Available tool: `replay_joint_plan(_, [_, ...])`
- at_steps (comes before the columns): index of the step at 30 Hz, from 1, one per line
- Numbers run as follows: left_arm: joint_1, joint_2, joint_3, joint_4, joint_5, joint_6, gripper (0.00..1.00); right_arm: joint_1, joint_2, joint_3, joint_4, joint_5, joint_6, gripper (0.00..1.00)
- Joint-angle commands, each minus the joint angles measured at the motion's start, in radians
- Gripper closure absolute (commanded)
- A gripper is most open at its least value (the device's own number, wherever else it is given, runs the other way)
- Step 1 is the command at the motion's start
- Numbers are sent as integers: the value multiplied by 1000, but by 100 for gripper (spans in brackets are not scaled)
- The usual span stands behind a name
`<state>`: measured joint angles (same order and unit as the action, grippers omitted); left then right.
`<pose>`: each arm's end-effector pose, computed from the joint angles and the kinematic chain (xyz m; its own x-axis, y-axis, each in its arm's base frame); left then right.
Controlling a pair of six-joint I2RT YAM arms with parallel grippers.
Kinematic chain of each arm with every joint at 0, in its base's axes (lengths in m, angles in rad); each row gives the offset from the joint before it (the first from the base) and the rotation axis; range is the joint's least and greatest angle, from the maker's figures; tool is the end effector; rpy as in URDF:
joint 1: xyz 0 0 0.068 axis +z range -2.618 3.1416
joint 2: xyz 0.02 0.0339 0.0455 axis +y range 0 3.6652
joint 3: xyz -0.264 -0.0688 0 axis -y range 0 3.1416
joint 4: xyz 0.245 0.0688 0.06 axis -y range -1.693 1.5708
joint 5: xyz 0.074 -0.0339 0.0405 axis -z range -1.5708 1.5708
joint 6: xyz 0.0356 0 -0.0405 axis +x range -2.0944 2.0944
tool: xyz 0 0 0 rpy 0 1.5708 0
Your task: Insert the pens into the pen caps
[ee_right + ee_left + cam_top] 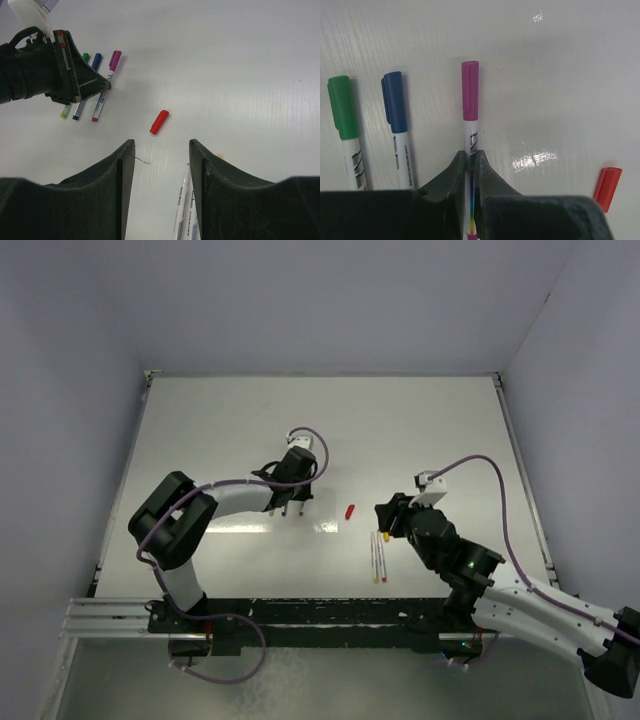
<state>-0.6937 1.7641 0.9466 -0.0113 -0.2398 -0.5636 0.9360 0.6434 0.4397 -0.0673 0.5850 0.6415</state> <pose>0.2787 -0.2208 0.1549 -0.7450 -0.0554 -0.6648 0.1179 0.9699 -0.2130 0.1112 0.1178 0.2533 -0.3401 0.3795 -0.8604 -0.1901 0.8683 0.4581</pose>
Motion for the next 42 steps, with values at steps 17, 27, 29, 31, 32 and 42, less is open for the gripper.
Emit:
replay_joint_plan(17, [7,-3,56,-60,-75,-50,73,2,2,-20,47,12,13,50])
replay_joint_plan(27, [6,-149,70,-71,-32,3,68,1,22,22,-75,71,45,53])
replay_joint_plan(29, [4,-187,60,-66,-12,8,67,1,46,49,-169,89,77,57])
replay_joint_plan(31, [-2,-228,46,-57,9,12,66,1,72,69,-245,98,99,62])
replay_joint_plan(32, [-7,-247,40,-50,17,14,66,1,85,78,-276,104,108,64])
replay_joint_plan(42, [-92,-400,-67,-18,56,-11,64,1,129,40,-378,-18,192,70])
